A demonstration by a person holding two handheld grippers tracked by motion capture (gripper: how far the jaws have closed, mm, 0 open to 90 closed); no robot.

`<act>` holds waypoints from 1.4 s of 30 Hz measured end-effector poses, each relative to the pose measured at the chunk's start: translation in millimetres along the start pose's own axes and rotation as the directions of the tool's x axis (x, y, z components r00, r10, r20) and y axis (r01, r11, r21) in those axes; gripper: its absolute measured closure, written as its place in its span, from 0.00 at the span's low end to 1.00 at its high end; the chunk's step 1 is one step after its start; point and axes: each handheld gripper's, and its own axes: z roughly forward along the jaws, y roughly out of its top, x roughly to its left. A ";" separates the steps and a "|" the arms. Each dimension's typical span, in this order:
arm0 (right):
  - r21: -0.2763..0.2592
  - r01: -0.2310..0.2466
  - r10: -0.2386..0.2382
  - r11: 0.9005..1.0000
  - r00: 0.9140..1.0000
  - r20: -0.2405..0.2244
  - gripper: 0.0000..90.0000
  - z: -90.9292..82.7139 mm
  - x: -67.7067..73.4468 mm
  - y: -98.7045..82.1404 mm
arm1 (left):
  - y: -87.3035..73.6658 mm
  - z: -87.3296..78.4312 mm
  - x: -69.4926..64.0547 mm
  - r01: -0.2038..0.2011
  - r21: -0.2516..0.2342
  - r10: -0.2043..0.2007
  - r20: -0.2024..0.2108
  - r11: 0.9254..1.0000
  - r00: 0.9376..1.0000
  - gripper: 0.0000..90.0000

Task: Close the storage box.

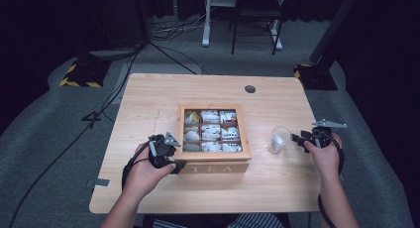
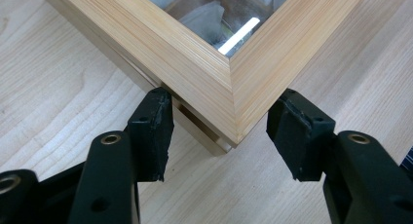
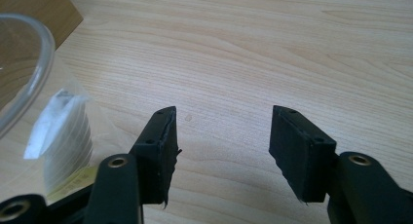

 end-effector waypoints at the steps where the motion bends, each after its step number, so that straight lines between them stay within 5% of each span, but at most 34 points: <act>1: 0.003 -0.002 0.002 1.000 1.000 -0.003 0.49 0.6 0.4 -0.2 | 0.0 0.4 0.2 0.004 0.005 -0.004 0.004 1.000 1.000 0.48; 14: 0.022 -0.006 0.006 1.000 1.000 -0.008 0.49 4.7 0.0 -2.6 | -0.2 4.5 0.8 0.015 0.043 -0.016 0.019 0.999 1.000 0.46; 19: 0.029 -0.001 0.001 1.000 1.000 -0.007 0.49 6.9 -0.1 -3.9 | -1.3 7.5 1.0 -0.016 0.056 0.015 0.004 0.998 1.000 0.42; 26: 0.038 0.000 0.000 0.999 1.000 -0.006 0.48 8.1 0.1 -4.8 | -4.3 -8.8 7.0 -0.008 -0.059 0.012 0.077 0.998 0.997 0.33; 31: 0.043 0.003 -0.003 0.999 1.000 -0.003 0.47 10.1 -0.1 -5.7 | -4.1 -29.8 10.3 -0.003 -0.207 0.018 0.069 0.978 0.997 0.29; 38: 0.058 -0.001 0.001 0.998 1.000 -0.003 0.47 14.0 0.1 -8.6 | -9.6 -55.7 25.9 0.031 -0.361 -0.033 0.000 0.932 0.999 0.26; 42: 0.057 -0.003 0.003 0.998 1.000 0.003 0.47 13.9 -2.2 -10.6 | -18.5 -61.7 43.2 0.036 -0.378 -0.072 -0.081 0.925 0.994 0.24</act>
